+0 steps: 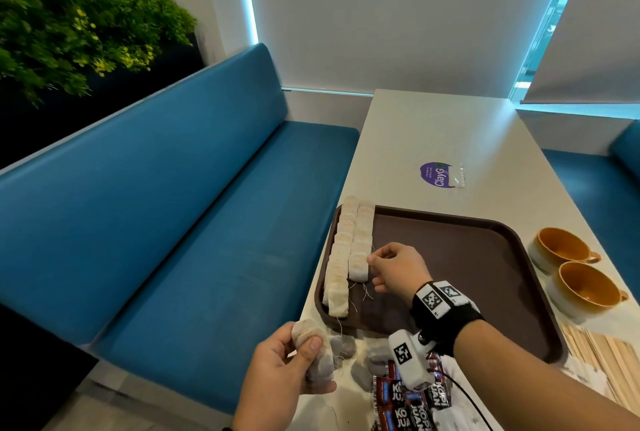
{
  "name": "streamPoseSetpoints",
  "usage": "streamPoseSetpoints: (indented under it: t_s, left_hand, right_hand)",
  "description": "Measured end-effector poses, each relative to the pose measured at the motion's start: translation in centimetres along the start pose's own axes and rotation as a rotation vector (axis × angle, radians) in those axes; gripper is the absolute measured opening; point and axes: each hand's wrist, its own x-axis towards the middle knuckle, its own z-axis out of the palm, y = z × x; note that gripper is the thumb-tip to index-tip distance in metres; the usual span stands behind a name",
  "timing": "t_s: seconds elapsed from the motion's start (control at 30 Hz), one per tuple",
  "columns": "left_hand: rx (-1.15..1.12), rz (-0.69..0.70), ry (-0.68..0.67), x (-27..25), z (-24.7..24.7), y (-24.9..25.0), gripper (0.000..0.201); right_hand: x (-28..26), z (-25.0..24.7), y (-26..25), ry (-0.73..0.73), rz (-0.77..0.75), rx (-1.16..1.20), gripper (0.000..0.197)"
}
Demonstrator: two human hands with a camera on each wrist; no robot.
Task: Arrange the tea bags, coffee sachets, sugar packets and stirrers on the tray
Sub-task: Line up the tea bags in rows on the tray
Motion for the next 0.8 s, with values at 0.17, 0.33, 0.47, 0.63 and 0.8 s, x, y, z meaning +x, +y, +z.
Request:
streamPoseSetpoints:
  t_s: [0.17,0.33,0.47,0.63,0.8]
  left_hand:
    - [-0.052,0.069,-0.023,-0.3,0.8,0.5,0.01]
    - [-0.064,0.133,-0.054,-0.8,2.1,0.7,0.011]
    - [-0.021,0.167,-0.084,-1.4,2.8,0.6,0.021]
    - [0.045,0.18,-0.108,-2.0,3.4,0.5,0.036]
    - [0.003,0.162,-0.102,-2.4,4.2,0.8,0.027]
  right_hand:
    - [-7.0,-1.5,-2.4,-0.226,-0.098,0.118,0.004]
    - [-13.8,-2.4,-1.7,-0.439,-0.233,0.063,0.013]
    - [-15.6,-2.4,0.7,-0.333,-0.188,0.191,0.02]
    - [-16.0,-3.3,1.6,-0.355,-0.187,0.244,0.005]
    - [-15.7,-3.9,1.6,-0.318,-0.183,0.276,0.006]
